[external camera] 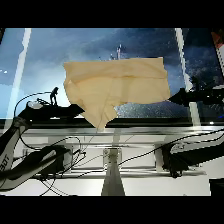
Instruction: Fold the clothes and pants, and hang the long-sleeved shirts on hangers.
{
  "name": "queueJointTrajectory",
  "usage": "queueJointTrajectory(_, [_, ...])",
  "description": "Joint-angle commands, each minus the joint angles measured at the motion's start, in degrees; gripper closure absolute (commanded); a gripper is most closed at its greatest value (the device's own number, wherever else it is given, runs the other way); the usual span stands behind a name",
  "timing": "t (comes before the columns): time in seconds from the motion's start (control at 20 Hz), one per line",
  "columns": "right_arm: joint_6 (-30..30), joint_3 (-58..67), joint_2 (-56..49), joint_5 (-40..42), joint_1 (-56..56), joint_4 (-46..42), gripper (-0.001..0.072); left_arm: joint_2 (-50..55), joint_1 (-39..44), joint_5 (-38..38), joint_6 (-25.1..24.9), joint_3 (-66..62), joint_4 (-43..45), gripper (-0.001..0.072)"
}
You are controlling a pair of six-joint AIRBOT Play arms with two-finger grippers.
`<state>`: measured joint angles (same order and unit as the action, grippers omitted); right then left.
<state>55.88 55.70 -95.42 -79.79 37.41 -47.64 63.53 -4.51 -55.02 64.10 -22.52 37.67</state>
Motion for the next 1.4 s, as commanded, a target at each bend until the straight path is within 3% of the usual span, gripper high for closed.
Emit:
queueJointTrajectory(0.0, [-0.09, 0.0, 0.0, -0.07, 0.04, 0.13, 0.0699, 5.2, 6.47, 1.7, -0.02, 0.24, -4.42, 0.0212])
queueJointTrajectory(0.25, [-2.49, 0.0, 1.25, 0.15, 0.04, 3.06, 0.0699, 6.95, 7.54, 1.33, -3.61, -0.68, -4.79, 0.0236])
queueJointTrajectory(0.3, [-3.61, 0.02, 2.14, 0.17, 0.04, 5.4, 0.0699, 6.71, 6.6, 1.01, -4.46, -1.55, -4.79, 0.0363])
queueJointTrajectory(0.35, [-4.74, 0.02, 3.39, 0.35, 0.04, 7.93, 0.07, 6.45, 5.4, 0.76, -5.2, -2.82, -4.76, 0.0558])
queueJointTrajectory(0.4, [-5.18, 0.0, 4.74, 0.7, 0.02, 9.97, 0.07, 6.12, 4.22, 0.79, -5.97, -4.26, -4.79, 0.0695])
queueJointTrajectory(0.7, [-5.86, 0.02, 13.18, 3.17, -7.08, 22.71, 0.07, 5.92, 1.62, 0.46, -6.54, -22.4, -4.76, 0.0692])
queueJointTrajectory(0.8, [-5.44, 0.02, 15.37, 9.73, -11.56, 24.37, 0.0699, 5.95, 1.62, 9.09, -6.54, -29.79, -4.74, 0.0692])
queueJointTrajectory(1.0, [-2.38, 0.28, 16.11, 31.67, -22.21, 28.37, 0.07, 7.28, 2.75, 35.41, -6.51, -34.53, -4.79, 0.0692])
queueJointTrajectory(1.25, [-2.38, 2.84, 15.69, 66.6, -35.87, 29.77, 0.07, 16.41, 7.02, 54.84, -6.47, -34.64, -4.79, 0.0692])
queueJointTrajectory(1.35, [-2.4, 3.89, 13.88, 76.85, -40.39, 29.77, 0.07, 21.57, 8.87, 57.64, -6.45, -36.72, -4.79, 0.0691])
